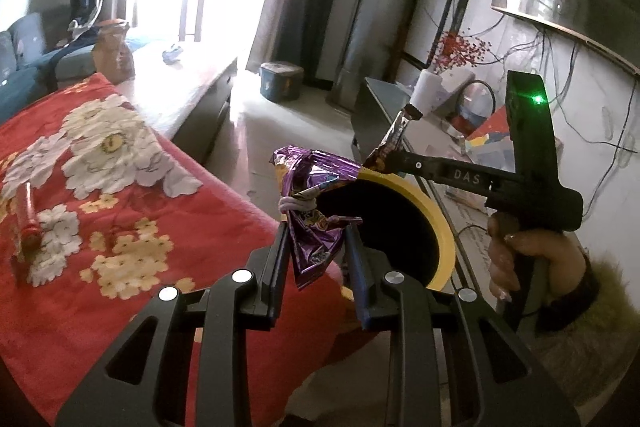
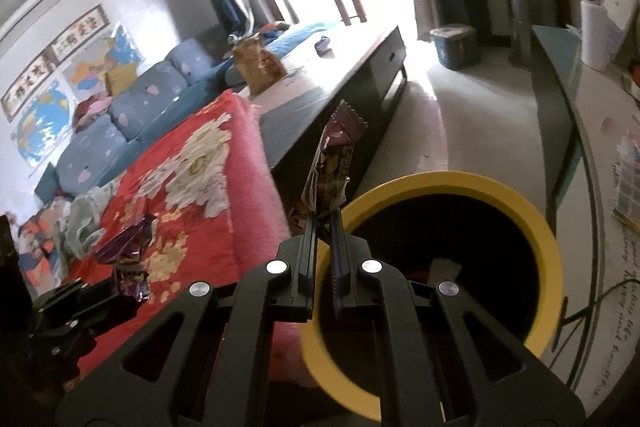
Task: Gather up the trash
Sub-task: 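Carry the brown and purple wrappers in both tools over the yellow-rimmed bin, then open both tools to drop the wrappers into the bin, then move both open tools back over the bedspread trash, then grasp the red cylinder with the right tool while the left tool grasps the yellow snack packet, then carry the red cylinder and snack packet in both tools over the bin, then open both tools to drop the red cylinder and snack packet into the bin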
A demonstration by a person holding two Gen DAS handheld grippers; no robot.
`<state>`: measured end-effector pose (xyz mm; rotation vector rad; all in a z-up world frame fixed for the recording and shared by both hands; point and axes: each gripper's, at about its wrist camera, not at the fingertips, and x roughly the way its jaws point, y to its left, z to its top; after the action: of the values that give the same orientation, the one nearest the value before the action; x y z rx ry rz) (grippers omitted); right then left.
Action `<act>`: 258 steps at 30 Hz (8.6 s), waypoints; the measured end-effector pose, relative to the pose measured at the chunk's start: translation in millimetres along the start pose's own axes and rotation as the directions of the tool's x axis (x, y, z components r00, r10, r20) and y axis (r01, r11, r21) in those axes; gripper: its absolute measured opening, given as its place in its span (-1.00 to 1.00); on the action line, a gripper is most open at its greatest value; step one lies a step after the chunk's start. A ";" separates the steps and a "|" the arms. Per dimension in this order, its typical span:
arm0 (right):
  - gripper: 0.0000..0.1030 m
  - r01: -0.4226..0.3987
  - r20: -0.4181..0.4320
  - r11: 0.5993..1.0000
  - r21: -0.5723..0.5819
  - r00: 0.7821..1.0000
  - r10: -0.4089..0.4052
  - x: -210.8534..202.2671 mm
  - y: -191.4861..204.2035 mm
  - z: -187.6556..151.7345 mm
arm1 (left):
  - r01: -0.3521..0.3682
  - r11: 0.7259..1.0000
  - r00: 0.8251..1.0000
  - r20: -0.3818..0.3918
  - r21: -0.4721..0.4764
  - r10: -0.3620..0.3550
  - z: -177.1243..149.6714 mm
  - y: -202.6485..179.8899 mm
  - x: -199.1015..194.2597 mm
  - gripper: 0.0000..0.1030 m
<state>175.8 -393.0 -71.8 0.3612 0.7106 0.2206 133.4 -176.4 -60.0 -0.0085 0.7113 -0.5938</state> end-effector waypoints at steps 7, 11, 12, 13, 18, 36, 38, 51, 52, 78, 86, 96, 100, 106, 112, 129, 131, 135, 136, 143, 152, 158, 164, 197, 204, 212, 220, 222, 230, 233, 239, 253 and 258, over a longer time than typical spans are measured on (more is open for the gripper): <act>-0.93 0.053 0.007 0.998 0.036 0.999 -0.053 -3.6 -25.0 -3.1 | 0.017 1.000 1.000 -0.012 0.018 -0.017 2.9 -9.3 13.5 -0.49; -0.93 0.068 -0.002 0.996 0.055 0.998 -0.068 -1.8 -36.0 -6.9 | 0.035 0.999 0.999 -0.027 0.023 -0.034 4.3 -15.8 25.0 -0.49; -0.93 0.072 -0.005 0.996 0.057 0.997 -0.072 -0.5 -37.4 -7.4 | 0.039 0.999 0.999 -0.030 0.029 -0.038 5.6 -18.2 28.8 -0.49; -0.93 0.078 -0.009 0.995 0.059 0.997 -0.078 0.5 -39.9 -8.9 | 0.040 0.999 0.999 -0.031 0.032 -0.039 6.3 -19.2 30.5 -0.49; -0.93 0.095 -0.031 0.992 0.077 0.995 -0.093 4.5 -51.8 -16.0 | 0.062 0.997 0.997 -0.044 0.047 -0.060 12.9 -31.3 48.1 -0.49; -0.91 0.138 -0.121 0.982 0.131 0.985 -0.122 12.9 -85.5 -49.1 | 0.100 0.990 0.989 -0.119 0.102 -0.088 27.5 -59.4 108.7 -0.45; -0.89 0.139 -0.121 0.980 0.143 0.985 -0.122 10.6 -88.8 -52.0 | 0.104 0.989 0.988 -0.122 0.100 -0.092 30.2 -60.4 114.5 -0.45; 0.20 0.186 -0.035 0.970 0.158 0.982 -0.183 -15.3 -87.2 -49.2 | 0.060 0.998 0.993 -0.103 0.026 -0.057 27.8 -40.2 117.1 0.87; 0.26 0.192 -0.021 0.969 0.156 0.981 -0.191 -17.7 -84.6 -48.4 | 0.042 0.999 0.995 -0.096 0.019 -0.040 26.3 -37.2 113.4 0.87; 0.55 0.017 0.052 0.997 -0.072 0.999 -0.013 -15.6 35.3 -21.1 | -0.265 0.954 0.954 0.103 -0.140 0.280 4.1 57.9 -14.9 0.87; 0.56 -0.036 0.027 0.987 -0.154 0.999 0.040 -7.6 76.9 -18.7 | -0.306 0.930 0.935 0.122 -0.204 0.334 -6.3 85.7 -40.8 0.87; 0.56 -0.117 -0.017 0.958 -0.263 0.993 0.117 5.1 130.6 -15.2 | -0.369 0.879 0.897 0.133 -0.302 0.422 -19.1 129.0 -72.8 0.87; 0.56 -0.162 -0.044 0.939 -0.302 0.987 0.156 14.4 154.8 -10.9 | -0.399 0.848 0.878 0.120 -0.350 0.463 -26.4 150.9 -86.3 0.87; 0.56 -0.213 -0.093 0.918 -0.336 0.977 0.193 36.3 185.4 -8.2 | -0.433 0.809 0.855 0.104 -0.396 0.508 -34.6 177.6 -100.1 0.87; 0.56 -0.249 -0.144 0.899 -0.359 0.967 0.210 63.5 210.3 -6.6 | -0.449 0.779 0.848 0.065 -0.437 0.526 -45.1 202.2 -106.8 0.86; 0.56 -0.288 -0.261 0.886 -0.363 0.944 0.200 154.7 257.1 8.5 | -0.381 0.787 0.911 -0.051 -0.485 0.410 -48.8 248.0 -61.7 0.03; 0.56 -0.297 -0.282 0.887 -0.354 0.938 0.201 165.9 261.9 7.6 | -0.371 0.787 0.917 -0.064 -0.493 0.393 -48.5 251.9 -56.9 -0.03; 0.56 -0.312 -0.311 0.883 -0.350 0.928 0.205 183.5 272.6 4.2 | -0.341 0.781 0.929 -0.062 -0.523 0.364 -52.2 258.2 -53.8 -0.26; 0.56 -0.316 -0.320 0.882 -0.349 0.925 0.205 188.7 276.2 2.9 | -0.335 0.780 0.932 -0.062 -0.529 0.358 -53.2 259.7 -54.1 -0.35; 0.42 -0.364 -0.383 0.875 -0.320 0.894 0.232 217.3 299.1 -5.0 | -0.306 0.749 0.935 -0.040 -0.587 0.351 -64.1 270.1 -70.5 -0.57; -0.16 -0.407 -0.467 0.862 -0.302 0.852 0.239 248.4 324.5 -23.6 | -0.333 0.710 0.903 0.006 -0.620 0.429 -70.4 277.0 -113.4 -0.59; -0.46 -0.404 -0.454 0.862 -0.306 0.858 0.241 239.3 319.0 -27.1 | -0.351 0.726 0.886 0.040 -0.591 0.461 -61.8 267.5 -131.3 -0.60; -0.47 -0.385 -0.377 0.868 -0.312 0.889 0.259 203.5 294.7 -14.3 | -0.330 0.764 0.897 0.068 -0.555 0.437 -48.5 249.8 -128.5 -0.60; -0.47 -0.172 -0.121 0.958 -0.229 0.982 0.148 61.3 126.3 28.2 | -0.173 0.958 0.973 0.114 -0.227 0.203 3.6 102.7 -65.6 -0.59; -0.47 -0.137 -0.090 0.971 -0.195 0.988 0.122 43.0 102.9 25.6 | -0.145 0.975 0.980 0.108 -0.171 0.164 6.6 79.0 -56.0 -0.60; -0.47 -0.109 -0.062 0.981 -0.158 0.993 0.100 25.8 81.9 20.7 | -0.109 0.987 0.989 0.088 -0.121 0.120 7.9 57.2 -43.5 -0.60; -0.47 -0.059 -0.024 0.993 -0.106 0.998 0.057 7.3 56.4 17.7 | -0.063 0.997 0.995 0.070 -0.048 0.066 10.6 27.6 -29.3 -0.59; -0.47 -0.049 -0.018 0.994 -0.096 0.999 0.048 3.6 50.3 17.0 | -0.044 0.999 0.997 0.062 -0.028 0.046 11.2 18.8 -23.6 -0.59; -0.47 0.001 0.010 0.999 -0.036 1.000 0.000 -12.3 19.6 12.0 | 0.003 0.999 0.999 0.032 0.039 -0.004 14.1 -11.2 -3.1 -0.59; -0.47 0.019 0.018 1.000 -0.020 1.000 -0.018 -16.0 10.9 10.2 | 0.010 0.998 1.000 0.022 0.057 -0.011 14.5 -19.3 3.8 -0.59; -0.47 0.062 0.030 0.998 0.014 0.998 -0.062 -21.8 -10.8 6.5 | 0.031 0.996 1.000 -0.006 0.086 -0.031 14.1 -33.6 20.3 -0.59; -0.47 0.142 -0.001 0.984 0.111 0.990 -0.142 -15.2 -59.8 -3.8 | 0.085 0.987 0.994 -0.087 0.139 -0.073 5.7 -63.4 68.2 -0.59; -0.46 0.149 -0.018 0.978 0.143 0.989 -0.148 -12.1 -72.7 -7.0 | 0.102 0.982 0.989 -0.118 0.159 -0.084 4.2 -70.6 85.5 -0.59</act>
<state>167.7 -461.7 -98.3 0.4430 0.7597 0.0289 151.3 -280.2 -94.8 0.1464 0.7707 -0.7460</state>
